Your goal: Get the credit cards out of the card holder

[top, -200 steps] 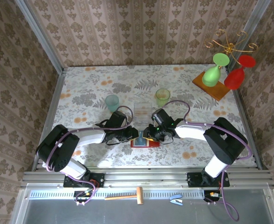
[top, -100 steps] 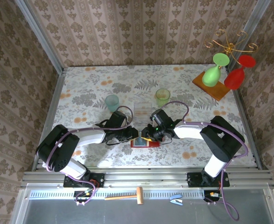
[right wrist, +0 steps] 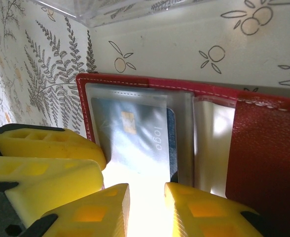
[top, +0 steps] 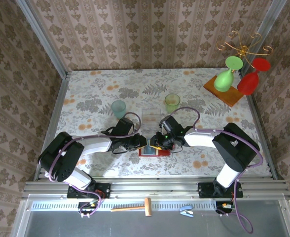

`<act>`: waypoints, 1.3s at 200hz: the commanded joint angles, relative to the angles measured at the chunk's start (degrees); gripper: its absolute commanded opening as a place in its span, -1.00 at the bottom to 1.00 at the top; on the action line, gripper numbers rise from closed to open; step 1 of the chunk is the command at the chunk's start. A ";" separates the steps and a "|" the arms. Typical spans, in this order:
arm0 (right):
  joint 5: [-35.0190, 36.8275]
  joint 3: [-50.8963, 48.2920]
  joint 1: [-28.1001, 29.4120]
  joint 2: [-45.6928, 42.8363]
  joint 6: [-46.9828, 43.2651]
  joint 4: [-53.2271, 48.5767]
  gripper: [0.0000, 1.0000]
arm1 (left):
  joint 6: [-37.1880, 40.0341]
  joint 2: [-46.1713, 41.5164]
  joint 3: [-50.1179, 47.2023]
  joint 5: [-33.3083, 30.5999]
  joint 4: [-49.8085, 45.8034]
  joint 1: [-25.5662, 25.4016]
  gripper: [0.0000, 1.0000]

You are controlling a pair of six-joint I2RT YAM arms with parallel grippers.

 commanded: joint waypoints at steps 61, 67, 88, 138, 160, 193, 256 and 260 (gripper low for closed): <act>3.31 1.17 -0.20 -1.19 -2.14 -6.71 -0.43 | -0.49 -0.93 -1.57 -0.27 -1.12 0.27 -0.50; 3.31 1.15 -0.18 -1.27 -2.15 -6.81 -0.42 | -0.61 -0.82 -1.68 -0.22 -0.79 0.35 -0.50; 3.30 1.23 -0.18 -1.56 -2.24 -7.06 -0.39 | -0.81 -0.31 -2.20 0.00 -0.06 0.30 -0.50; 3.57 1.13 -0.26 -1.74 -2.42 -7.61 -0.28 | -0.78 0.14 -2.76 0.00 0.31 0.28 -0.50; 3.79 1.17 -0.28 -1.97 -2.38 -7.79 -0.22 | -0.83 0.45 -3.01 0.09 0.59 0.41 -0.50; 2.99 0.85 -0.27 -3.05 -2.25 -6.66 -0.22 | -1.19 0.07 -2.98 0.32 1.07 0.39 -0.50; 0.84 -0.47 -0.38 -4.06 -0.55 -2.33 -0.28 | -1.21 -4.31 0.24 0.30 -2.14 0.29 -0.50; 0.83 -0.48 -0.41 -4.11 -0.57 -2.33 -0.28 | -1.11 -4.36 0.44 0.70 -2.15 0.24 -0.50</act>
